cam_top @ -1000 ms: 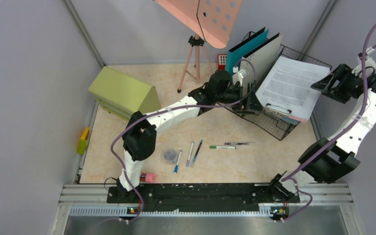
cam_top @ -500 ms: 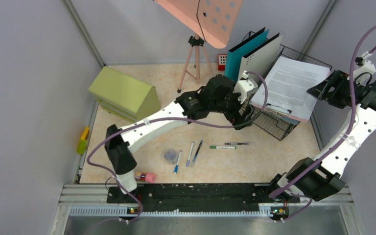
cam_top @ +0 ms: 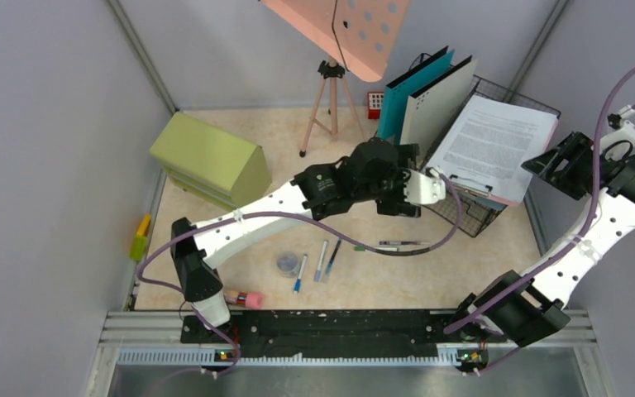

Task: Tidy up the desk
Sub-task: Place the folder in the storage box.

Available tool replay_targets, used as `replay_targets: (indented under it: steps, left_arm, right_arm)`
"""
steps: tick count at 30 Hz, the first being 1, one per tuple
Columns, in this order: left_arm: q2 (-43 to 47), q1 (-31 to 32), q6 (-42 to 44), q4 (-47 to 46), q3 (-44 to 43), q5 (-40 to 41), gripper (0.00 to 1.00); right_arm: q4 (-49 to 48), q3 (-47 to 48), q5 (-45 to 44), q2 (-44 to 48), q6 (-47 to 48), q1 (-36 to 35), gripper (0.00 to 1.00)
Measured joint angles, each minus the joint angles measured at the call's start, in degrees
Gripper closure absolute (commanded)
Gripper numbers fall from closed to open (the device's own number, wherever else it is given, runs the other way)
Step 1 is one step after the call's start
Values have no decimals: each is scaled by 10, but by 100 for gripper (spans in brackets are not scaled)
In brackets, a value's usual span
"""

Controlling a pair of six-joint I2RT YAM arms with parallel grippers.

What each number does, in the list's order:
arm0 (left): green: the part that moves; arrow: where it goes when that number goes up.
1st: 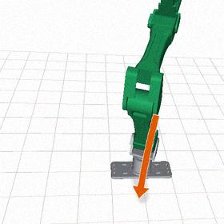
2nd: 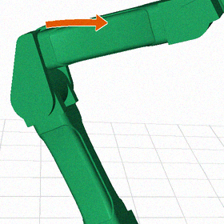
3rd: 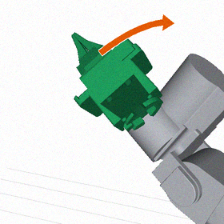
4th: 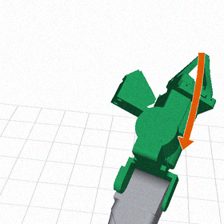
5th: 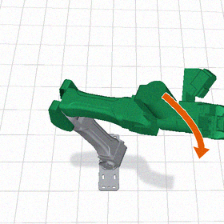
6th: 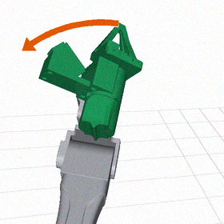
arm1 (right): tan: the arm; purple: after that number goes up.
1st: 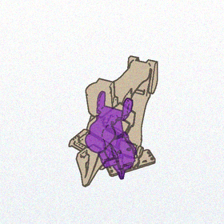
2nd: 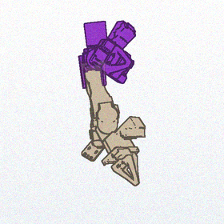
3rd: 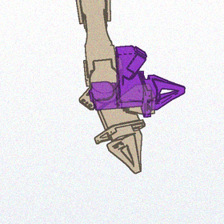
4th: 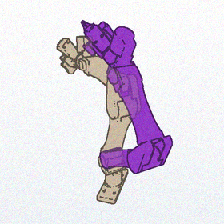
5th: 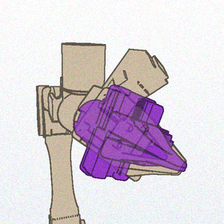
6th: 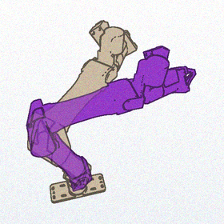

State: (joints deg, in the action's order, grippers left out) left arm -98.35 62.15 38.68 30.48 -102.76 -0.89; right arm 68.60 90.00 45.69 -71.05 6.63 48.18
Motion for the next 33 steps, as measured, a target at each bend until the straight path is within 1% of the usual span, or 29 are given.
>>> replay_targets:
  steps: [3,5,8,13,15,21,28,33]
  left_arm:
    - [-16,24,73,-26,0,33,10]
    - [-27,33,107,-45,0,33,11]
    - [-41,37,146,-75,1,10,11]
    - [-55,36,199,-144,22,-35,11]
    - [-69,37,210,-164,20,-48,11]
    - [-123,42,244,-181,4,-81,11]
    - [-164,45,287,-229,0,-88,13]
    - [-192,45,315,-250,-19,-89,19]
  right_arm:
    - [0,0,24,-6,-20,18,41]
    - [-1,1,47,-20,-38,29,42]
    - [-13,-4,76,-47,-70,32,42]
    - [-48,-27,98,-51,-111,33,42]
    - [-64,-26,98,-50,-118,34,42]
    - [-104,-6,70,-50,-115,35,42]
    - [-121,1,59,-61,-96,36,42]
    - [-121,1,60,-77,-86,39,42]
